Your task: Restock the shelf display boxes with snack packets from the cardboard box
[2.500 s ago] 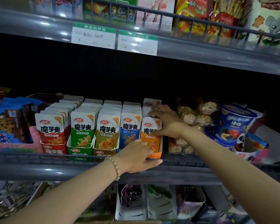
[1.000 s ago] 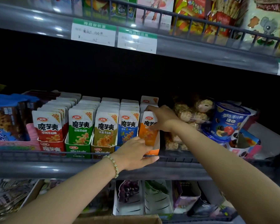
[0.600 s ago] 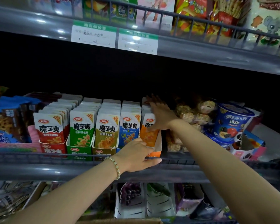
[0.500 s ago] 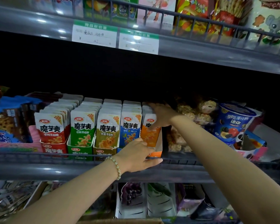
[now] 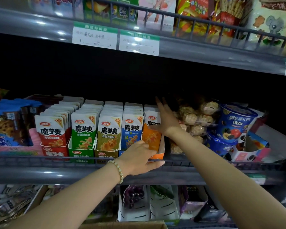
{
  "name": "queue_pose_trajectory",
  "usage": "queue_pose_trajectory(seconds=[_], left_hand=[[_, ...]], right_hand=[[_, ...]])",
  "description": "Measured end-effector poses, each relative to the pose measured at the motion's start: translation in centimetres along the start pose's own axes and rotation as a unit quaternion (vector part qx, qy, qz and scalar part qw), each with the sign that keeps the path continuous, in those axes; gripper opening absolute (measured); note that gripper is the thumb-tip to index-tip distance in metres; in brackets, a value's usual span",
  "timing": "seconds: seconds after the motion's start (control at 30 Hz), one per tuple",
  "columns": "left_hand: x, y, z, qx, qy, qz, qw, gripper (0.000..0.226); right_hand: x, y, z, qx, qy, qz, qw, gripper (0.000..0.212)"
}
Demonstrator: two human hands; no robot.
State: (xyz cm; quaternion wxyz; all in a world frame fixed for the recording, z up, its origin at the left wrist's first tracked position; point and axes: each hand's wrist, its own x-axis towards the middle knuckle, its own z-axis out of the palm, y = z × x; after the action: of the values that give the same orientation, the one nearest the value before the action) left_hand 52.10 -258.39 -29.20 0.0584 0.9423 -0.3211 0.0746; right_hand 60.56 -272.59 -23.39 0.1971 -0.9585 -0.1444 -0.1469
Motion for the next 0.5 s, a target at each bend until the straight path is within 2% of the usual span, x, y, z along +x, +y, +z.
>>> queue_pose_trajectory(seconds=[0.07,0.2,0.3,0.4,0.5], left_hand=[[0.0,0.0,0.1,0.0,0.005,-0.001,1.0,0.052],[0.1,-0.2,0.3,0.0,0.001,-0.002,1.0,0.054],[0.0,-0.1,0.2,0.012,-0.009,-0.001,1.0,0.056],[-0.1,0.0,-0.1,0.023,-0.028,-0.003,0.999,0.059],[-0.2,-0.3,0.3,0.009,-0.009,0.02,1.0,0.056]], right_hand=[[-0.5,-0.2,0.9,0.094,0.011,0.046,0.994,0.106],[-0.7,-0.3,0.7,0.044,-0.088,0.004,0.995,0.089],[-0.4,0.0,0.0,0.037,-0.121,0.005,0.992,0.097],[-0.9,-0.1,0.0,0.021,-0.108,0.003,0.994,0.104],[-1.9,-0.2,0.8,0.036,-0.049,-0.029,0.998,0.095]])
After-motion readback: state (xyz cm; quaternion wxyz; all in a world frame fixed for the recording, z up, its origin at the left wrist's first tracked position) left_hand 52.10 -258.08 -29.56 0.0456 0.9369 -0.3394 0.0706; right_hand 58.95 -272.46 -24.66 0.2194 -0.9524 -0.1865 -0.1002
